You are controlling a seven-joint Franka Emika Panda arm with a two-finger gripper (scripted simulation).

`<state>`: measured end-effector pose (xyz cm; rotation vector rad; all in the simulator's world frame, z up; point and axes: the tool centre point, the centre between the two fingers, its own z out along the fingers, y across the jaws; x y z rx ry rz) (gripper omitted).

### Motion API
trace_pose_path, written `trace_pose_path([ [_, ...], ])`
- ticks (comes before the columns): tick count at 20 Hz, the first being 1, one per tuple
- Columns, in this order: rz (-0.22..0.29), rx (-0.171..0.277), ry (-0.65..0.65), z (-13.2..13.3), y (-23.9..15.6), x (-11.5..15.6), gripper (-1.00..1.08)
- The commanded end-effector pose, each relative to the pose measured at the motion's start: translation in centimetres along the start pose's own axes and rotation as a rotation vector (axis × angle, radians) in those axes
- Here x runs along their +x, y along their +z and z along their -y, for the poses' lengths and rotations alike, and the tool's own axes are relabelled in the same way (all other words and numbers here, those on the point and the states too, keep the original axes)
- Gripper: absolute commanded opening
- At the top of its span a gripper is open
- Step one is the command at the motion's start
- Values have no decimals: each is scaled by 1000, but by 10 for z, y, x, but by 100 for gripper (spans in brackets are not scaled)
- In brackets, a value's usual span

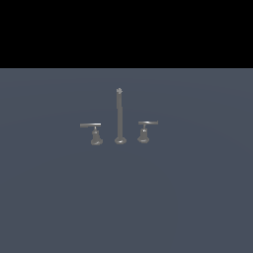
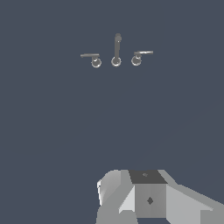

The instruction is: Turn on the faucet by rotating a designated handle.

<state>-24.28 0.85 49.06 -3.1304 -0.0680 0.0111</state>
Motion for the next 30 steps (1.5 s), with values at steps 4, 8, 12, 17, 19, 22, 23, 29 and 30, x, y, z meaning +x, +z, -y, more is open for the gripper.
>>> trace_pose_path([
  [4,0,0,5,1,1,0,-100],
  [8,0,0,25,6,7,2,-100],
  [12,0,0,62,14,16,6,-100],
  [17,-1,0,131,28,34,13,-100],
  [19,-1,0,166,36,44,18,-100],
  [22,-1,1,226,48,59,25,-100],
  [23,-1,1,246,52,65,28,-100],
  [29,-2,2,369,76,97,47,-100],
  [30,-2,2,390,80,103,51,-100],
])
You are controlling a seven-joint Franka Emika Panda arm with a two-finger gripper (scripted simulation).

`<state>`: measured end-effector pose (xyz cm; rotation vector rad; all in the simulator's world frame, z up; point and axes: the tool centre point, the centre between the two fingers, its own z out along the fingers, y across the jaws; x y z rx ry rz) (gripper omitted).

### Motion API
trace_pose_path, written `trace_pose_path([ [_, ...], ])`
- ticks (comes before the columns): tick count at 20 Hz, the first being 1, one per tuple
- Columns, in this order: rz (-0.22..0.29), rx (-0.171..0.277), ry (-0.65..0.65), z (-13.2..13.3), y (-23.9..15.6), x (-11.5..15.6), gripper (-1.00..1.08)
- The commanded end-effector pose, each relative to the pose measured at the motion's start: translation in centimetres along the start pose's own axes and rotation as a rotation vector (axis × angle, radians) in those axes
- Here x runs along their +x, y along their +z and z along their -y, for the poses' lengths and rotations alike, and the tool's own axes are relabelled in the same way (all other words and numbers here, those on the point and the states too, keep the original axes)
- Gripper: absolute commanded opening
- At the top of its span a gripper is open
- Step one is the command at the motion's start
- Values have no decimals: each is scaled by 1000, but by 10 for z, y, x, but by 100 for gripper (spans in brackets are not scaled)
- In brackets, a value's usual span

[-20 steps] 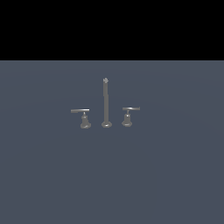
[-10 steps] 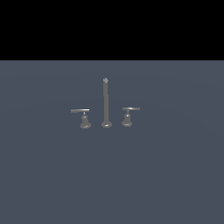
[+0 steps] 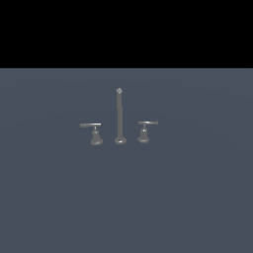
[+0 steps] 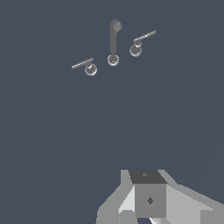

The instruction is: Turn on the faucet by rotating a designated handle.

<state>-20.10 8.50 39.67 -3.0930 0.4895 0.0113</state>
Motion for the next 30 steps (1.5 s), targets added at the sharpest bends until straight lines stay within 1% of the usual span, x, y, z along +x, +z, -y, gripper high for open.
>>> trace_pose_path([
  [1,0,1,53,12,14,5,-100],
  [16,0,6,351,75,93,46,-100],
  [30,-2,9,596,115,158,95,-100],
])
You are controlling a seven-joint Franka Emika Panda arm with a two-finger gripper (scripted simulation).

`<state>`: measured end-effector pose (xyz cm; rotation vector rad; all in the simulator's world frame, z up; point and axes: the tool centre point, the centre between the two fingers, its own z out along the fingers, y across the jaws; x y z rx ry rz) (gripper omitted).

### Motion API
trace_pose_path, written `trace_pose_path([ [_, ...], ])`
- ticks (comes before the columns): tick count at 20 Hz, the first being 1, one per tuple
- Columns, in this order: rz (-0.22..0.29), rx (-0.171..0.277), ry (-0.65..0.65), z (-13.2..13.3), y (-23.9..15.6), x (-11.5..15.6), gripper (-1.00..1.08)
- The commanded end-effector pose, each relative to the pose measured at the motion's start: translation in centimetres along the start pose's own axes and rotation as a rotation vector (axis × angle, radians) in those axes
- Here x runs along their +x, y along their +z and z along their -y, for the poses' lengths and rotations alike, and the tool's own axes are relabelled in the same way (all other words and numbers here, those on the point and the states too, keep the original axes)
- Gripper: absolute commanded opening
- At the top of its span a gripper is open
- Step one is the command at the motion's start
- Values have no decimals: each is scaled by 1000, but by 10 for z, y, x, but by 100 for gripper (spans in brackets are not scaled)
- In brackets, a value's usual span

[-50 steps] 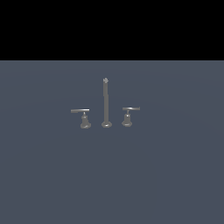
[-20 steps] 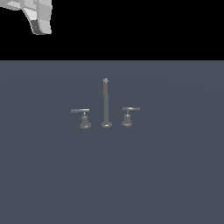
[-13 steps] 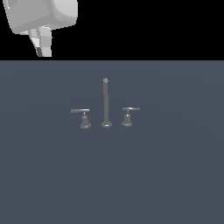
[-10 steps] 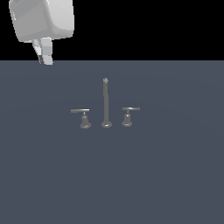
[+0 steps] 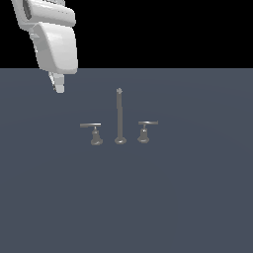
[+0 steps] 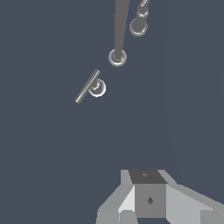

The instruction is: Turn on the faucet by rotating a designated handle.

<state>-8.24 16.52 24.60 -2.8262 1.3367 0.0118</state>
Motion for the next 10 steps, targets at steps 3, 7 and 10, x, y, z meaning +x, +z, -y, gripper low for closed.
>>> trace_pose_path([
  [3,-1,1,77,18,20,9,-100],
  [7,-3,0,146,33,39,18,-100],
  [10,-5,-1,201,44,53,27,-100],
])
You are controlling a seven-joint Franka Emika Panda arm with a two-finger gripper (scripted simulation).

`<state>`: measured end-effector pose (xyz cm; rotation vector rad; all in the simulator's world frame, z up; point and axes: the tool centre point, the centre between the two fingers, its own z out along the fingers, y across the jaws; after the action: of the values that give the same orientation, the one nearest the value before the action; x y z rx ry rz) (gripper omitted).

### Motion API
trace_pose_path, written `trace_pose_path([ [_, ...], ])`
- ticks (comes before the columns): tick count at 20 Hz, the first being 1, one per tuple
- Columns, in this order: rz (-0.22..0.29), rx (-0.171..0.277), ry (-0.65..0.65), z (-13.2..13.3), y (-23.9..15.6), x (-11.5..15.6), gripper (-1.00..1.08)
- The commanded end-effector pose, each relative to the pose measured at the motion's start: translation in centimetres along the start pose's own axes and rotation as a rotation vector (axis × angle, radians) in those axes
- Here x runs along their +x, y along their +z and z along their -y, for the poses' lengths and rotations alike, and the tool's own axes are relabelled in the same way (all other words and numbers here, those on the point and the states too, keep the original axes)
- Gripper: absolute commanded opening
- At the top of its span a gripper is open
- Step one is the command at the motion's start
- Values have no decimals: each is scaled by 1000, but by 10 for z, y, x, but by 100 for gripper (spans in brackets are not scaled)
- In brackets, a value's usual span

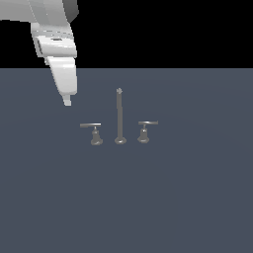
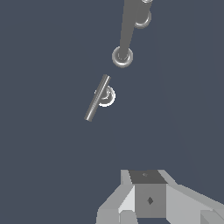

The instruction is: Turn on the faucet by rotating a designated handle.

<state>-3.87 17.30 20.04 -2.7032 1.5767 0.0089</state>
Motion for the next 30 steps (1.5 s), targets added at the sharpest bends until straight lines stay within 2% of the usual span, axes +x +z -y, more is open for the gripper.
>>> trace_pose_path([
  [1,-2,0,48,11,13,6,-100],
  [16,-14,-5,342,71,89,53,-100],
  [23,-14,-5,418,84,108,69,-100],
  [30,-13,-5,435,87,111,72,-100],
])
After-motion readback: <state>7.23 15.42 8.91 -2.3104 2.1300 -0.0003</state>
